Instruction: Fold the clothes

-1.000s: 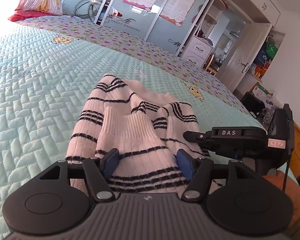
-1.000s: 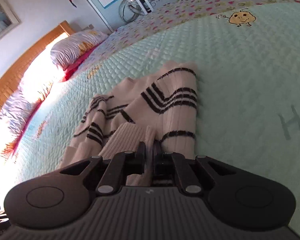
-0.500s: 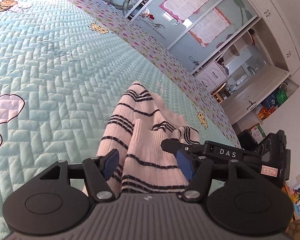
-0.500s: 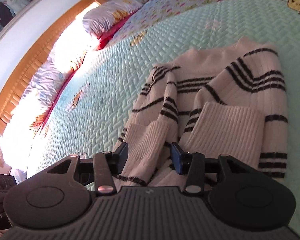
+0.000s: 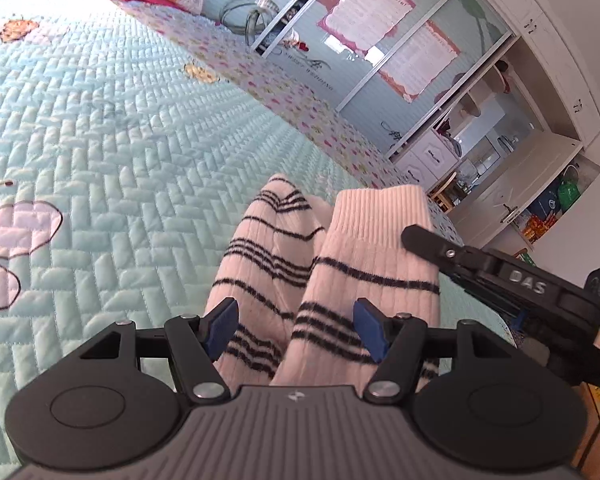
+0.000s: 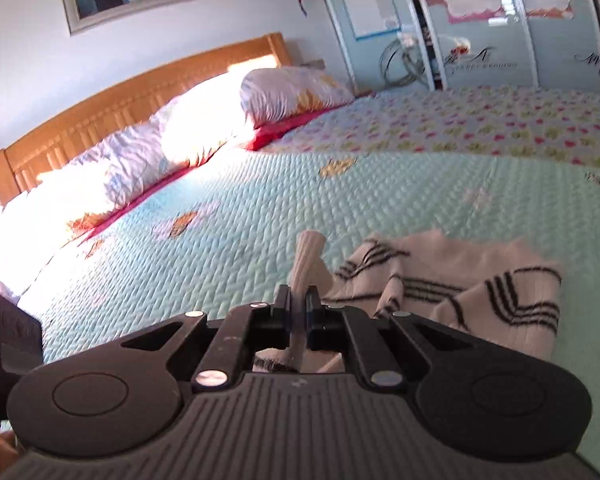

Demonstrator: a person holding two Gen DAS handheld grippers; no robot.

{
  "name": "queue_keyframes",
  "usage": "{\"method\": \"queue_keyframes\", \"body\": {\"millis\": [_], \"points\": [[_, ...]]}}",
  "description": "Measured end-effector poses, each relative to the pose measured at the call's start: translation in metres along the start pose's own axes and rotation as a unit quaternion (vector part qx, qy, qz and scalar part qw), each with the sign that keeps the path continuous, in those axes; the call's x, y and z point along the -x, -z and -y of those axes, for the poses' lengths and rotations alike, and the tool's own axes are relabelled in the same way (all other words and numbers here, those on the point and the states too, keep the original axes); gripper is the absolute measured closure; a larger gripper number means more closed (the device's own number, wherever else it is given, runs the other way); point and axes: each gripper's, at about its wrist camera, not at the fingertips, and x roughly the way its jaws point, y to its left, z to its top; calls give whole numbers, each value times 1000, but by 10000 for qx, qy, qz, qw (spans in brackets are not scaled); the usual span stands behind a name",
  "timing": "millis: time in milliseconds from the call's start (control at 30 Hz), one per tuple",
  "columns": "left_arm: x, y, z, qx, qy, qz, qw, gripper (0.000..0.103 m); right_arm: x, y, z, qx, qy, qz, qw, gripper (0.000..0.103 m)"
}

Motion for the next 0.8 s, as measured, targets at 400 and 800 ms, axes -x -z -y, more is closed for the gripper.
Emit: {"method": "queue_keyframes", "body": {"millis": [400,800], "points": [[-50,13,22,-1231,-168,-778,9892,32,-10,50,76,-2375,-274,-223,9707,69],[-25,8,10,-517,188,-1094,9925,34,29,106,47,-3190,-1218,-1073,9337,92]]}}
